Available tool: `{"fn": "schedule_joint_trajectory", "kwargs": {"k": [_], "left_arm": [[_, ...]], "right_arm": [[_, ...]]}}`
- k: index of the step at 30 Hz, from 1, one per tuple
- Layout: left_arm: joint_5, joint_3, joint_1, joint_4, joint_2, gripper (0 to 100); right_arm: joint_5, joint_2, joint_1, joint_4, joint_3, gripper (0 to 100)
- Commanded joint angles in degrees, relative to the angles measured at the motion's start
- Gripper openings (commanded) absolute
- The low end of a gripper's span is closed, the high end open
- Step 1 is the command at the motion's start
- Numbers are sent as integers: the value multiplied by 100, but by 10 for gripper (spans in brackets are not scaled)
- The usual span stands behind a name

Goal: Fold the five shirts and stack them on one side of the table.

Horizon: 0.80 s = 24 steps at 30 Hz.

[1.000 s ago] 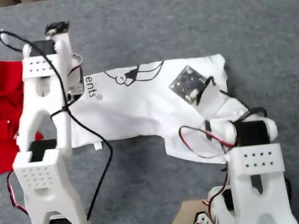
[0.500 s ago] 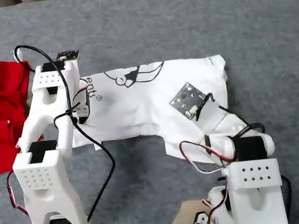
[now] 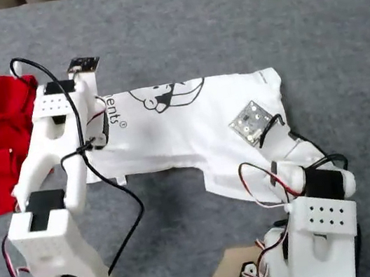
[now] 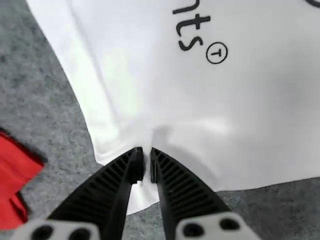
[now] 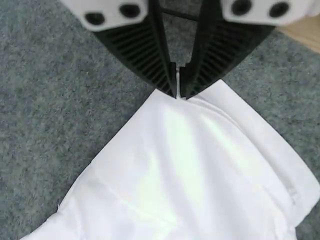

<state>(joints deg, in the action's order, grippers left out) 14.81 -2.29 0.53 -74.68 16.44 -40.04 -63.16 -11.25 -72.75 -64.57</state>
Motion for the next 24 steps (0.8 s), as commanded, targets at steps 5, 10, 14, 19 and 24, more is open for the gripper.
{"fn": "schedule_joint_trajectory", "kwargs": {"k": [5,10,14,19,24], "left_arm": [[9,-809,141,782,-286,19],[9,-853,220,879,-277,19],[0,-853,290,976,-303,19],[35,-905,229,932,-277,19],[9,-958,193,932,-321,21]], "right_arm": [[-62,-699,435,-501,-4,5],[-211,-1086,479,-598,-207,5],[-299,-1086,479,-598,-242,5],[-501,-1086,479,-659,-259,8],[-1108,-1130,479,-1011,-251,84]]}}
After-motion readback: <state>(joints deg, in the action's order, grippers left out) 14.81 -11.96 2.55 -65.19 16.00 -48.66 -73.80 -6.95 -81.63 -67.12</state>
